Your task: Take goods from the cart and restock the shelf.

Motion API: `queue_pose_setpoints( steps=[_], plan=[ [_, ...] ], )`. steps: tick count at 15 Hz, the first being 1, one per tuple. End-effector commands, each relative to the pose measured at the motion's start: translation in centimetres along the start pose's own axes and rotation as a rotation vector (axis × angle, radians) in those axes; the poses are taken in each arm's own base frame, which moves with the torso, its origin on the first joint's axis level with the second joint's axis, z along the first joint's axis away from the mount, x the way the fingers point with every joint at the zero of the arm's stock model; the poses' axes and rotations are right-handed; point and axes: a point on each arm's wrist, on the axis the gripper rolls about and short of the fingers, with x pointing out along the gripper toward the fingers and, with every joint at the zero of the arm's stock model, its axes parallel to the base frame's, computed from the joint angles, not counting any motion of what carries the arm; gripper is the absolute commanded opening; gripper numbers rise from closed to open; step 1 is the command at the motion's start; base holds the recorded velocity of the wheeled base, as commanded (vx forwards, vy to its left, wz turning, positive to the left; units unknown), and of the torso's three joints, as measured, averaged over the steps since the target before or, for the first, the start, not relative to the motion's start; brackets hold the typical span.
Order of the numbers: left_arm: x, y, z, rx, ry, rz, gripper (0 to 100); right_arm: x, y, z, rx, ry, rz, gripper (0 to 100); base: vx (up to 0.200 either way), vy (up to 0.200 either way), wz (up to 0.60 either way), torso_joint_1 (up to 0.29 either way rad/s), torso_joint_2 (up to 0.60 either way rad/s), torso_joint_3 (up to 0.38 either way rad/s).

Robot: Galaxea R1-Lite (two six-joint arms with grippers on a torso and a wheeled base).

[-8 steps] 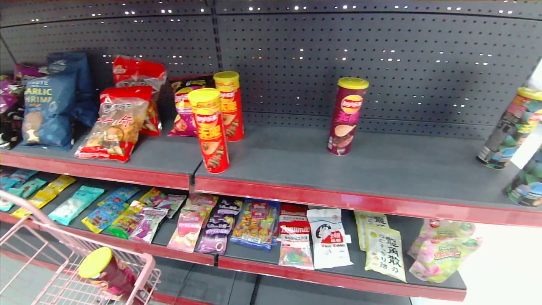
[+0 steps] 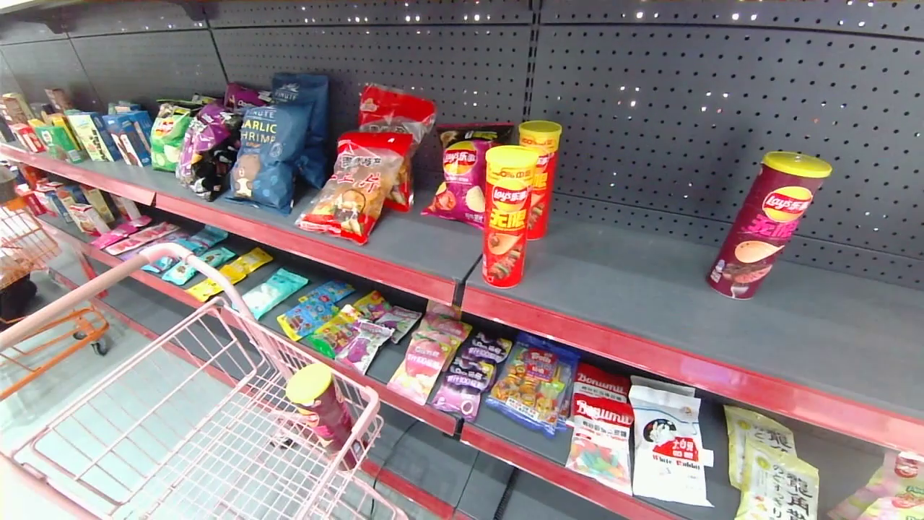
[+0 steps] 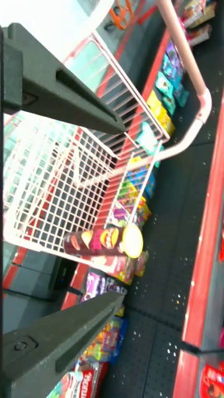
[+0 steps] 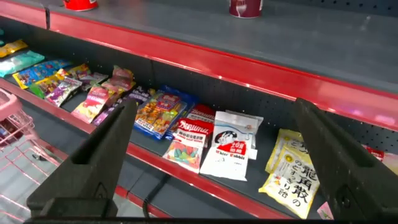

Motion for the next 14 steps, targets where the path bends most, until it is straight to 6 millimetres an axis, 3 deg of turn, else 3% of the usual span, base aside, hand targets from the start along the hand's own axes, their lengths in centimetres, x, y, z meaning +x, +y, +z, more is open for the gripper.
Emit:
queue_pose_setpoints(
  steps=[1, 5, 14],
  plan=[
    [0.01, 0.0, 0.0, 0.0, 0.001, 0.001, 100, 0.01, 0.0, 0.0, 0.0, 0.001, 0.0, 100, 0.0, 0.0, 0.0, 0.0, 0.0, 0.0],
    [0.01, 0.0, 0.0, 0.0, 0.001, 0.001, 100, 0.01, 0.0, 0.0, 0.008, 0.001, 0.0, 100, 0.0, 0.0, 0.0, -0.039, 0.09, 0.052],
    [0.01, 0.0, -0.01, 0.0, 0.003, 0.001, 100, 0.01, 0.0, 0.0, 0.01, 0.001, 0.0, 100, 0.0, 0.0, 0.0, -0.161, 0.39, 0.235]
  ],
)
